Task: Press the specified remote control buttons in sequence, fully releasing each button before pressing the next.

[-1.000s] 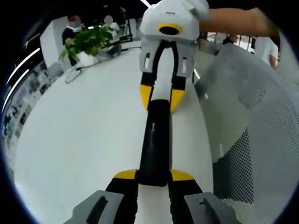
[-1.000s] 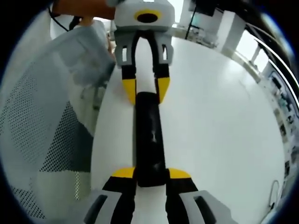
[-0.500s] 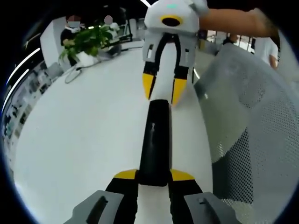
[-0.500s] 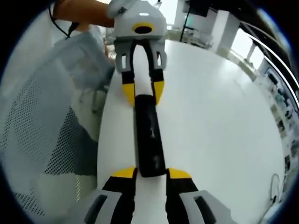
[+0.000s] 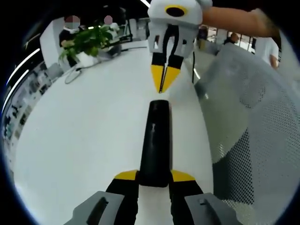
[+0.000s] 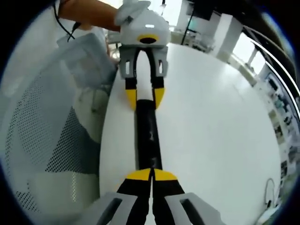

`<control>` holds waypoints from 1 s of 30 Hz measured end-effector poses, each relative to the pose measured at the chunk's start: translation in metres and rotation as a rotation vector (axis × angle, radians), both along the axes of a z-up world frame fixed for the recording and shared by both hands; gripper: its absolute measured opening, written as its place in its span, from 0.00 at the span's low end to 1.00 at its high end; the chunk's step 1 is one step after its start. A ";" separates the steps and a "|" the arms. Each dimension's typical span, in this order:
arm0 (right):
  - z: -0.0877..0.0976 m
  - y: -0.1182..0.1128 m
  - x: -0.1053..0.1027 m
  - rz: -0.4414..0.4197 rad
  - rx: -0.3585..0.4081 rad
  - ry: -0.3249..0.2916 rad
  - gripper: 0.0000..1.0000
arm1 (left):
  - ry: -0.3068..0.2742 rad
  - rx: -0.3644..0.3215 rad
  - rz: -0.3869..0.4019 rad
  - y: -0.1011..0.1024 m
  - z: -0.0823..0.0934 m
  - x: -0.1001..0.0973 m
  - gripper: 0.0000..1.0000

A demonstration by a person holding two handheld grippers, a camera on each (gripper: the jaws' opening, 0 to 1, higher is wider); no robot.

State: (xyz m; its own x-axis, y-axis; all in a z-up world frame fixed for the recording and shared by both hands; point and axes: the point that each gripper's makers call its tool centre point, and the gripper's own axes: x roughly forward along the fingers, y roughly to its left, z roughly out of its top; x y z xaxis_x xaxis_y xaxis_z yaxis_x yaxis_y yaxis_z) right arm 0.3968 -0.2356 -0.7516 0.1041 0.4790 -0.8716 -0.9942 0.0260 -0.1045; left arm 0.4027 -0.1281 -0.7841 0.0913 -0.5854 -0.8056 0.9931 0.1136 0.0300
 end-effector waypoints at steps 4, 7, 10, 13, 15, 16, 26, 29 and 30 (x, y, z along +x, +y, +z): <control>-0.004 0.001 0.000 0.018 -0.027 0.004 0.00 | 0.002 -0.003 0.001 0.000 0.000 0.000 0.23; -0.007 0.002 0.001 0.027 -0.042 0.007 0.00 | 0.000 -0.003 0.002 0.001 0.000 0.001 0.23; -0.009 0.004 0.001 0.035 -0.050 0.009 0.00 | 0.001 -0.005 0.002 0.001 0.000 0.001 0.23; -0.012 0.004 0.003 0.036 -0.058 0.015 0.00 | 0.004 -0.005 0.000 0.001 0.000 0.001 0.23; -0.013 0.004 0.004 0.038 -0.063 0.018 0.00 | 0.004 -0.006 0.000 0.002 0.000 0.001 0.23; -0.014 0.004 0.003 0.040 -0.066 0.021 0.00 | 0.004 -0.006 -0.001 0.002 0.000 0.001 0.23; -0.020 0.000 0.002 0.058 -0.101 0.016 0.00 | 0.003 -0.011 0.003 0.002 -0.001 0.002 0.23; -0.019 0.002 0.002 0.060 -0.096 0.015 0.00 | 0.003 -0.013 0.003 0.002 -0.001 0.002 0.23; -0.019 0.003 0.002 0.062 -0.095 0.013 0.00 | 0.003 -0.013 0.003 0.002 -0.001 0.002 0.23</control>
